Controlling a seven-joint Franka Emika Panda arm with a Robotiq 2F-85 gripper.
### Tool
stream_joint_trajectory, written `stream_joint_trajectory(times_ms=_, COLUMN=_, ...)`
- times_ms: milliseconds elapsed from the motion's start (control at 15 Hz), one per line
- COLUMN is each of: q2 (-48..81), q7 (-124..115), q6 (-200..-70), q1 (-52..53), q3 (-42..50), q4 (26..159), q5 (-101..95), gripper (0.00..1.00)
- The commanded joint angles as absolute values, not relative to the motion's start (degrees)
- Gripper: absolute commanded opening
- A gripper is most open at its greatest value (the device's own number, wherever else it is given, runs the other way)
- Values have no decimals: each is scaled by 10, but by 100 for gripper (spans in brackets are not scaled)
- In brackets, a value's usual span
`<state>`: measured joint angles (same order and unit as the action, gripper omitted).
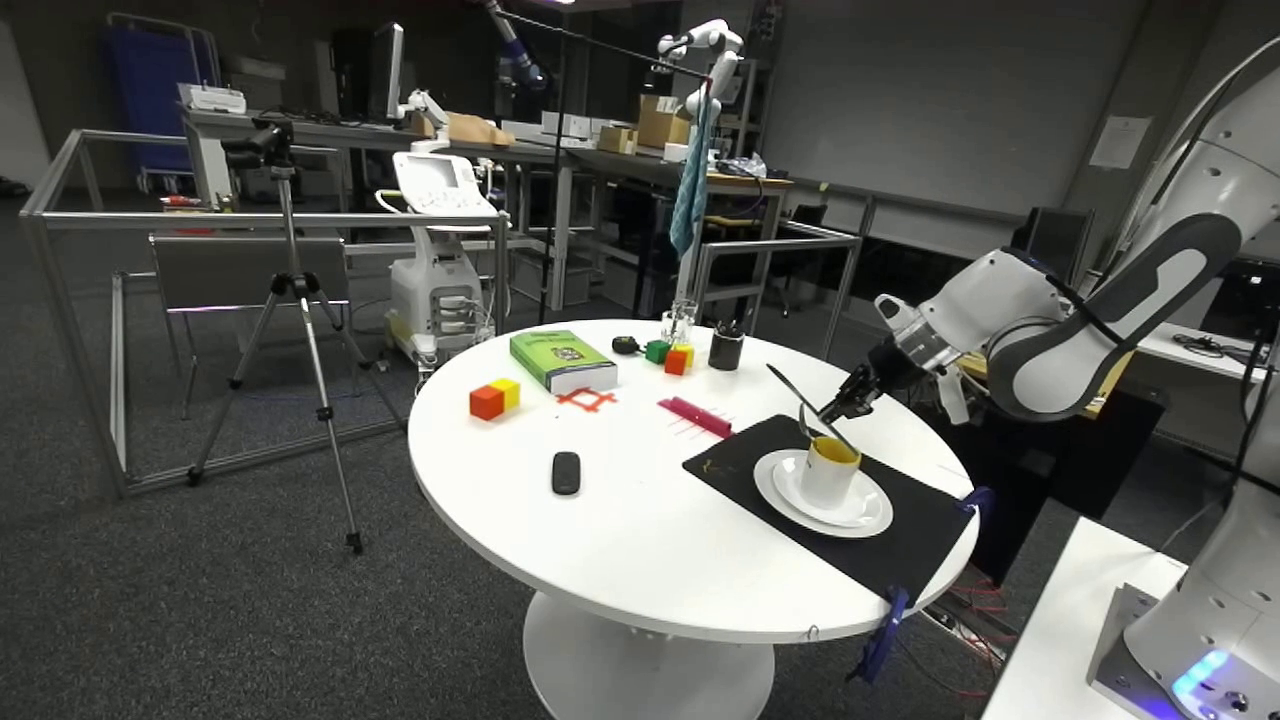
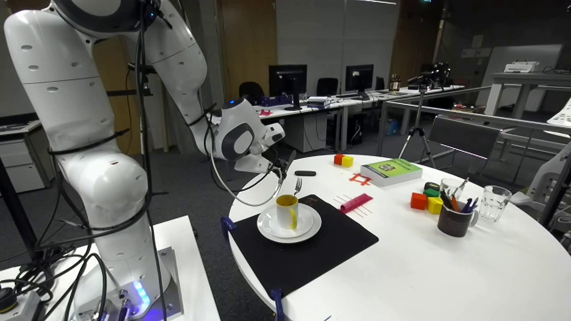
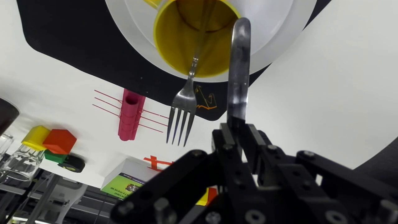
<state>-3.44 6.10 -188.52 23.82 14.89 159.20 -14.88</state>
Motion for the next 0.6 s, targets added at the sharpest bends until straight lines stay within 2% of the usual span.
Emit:
stream_joint_trajectory(times_ms=0, q2=-39, q7=47, q6=-1894, q1=264, q3=198, q4=1591, q5=-188, gripper=4)
stream_joint_trajectory(times_ms=533, q2=-46, q7=-32, q6=-1891, q1=377, q3=328, q4=1591, q5=-253, gripper=4)
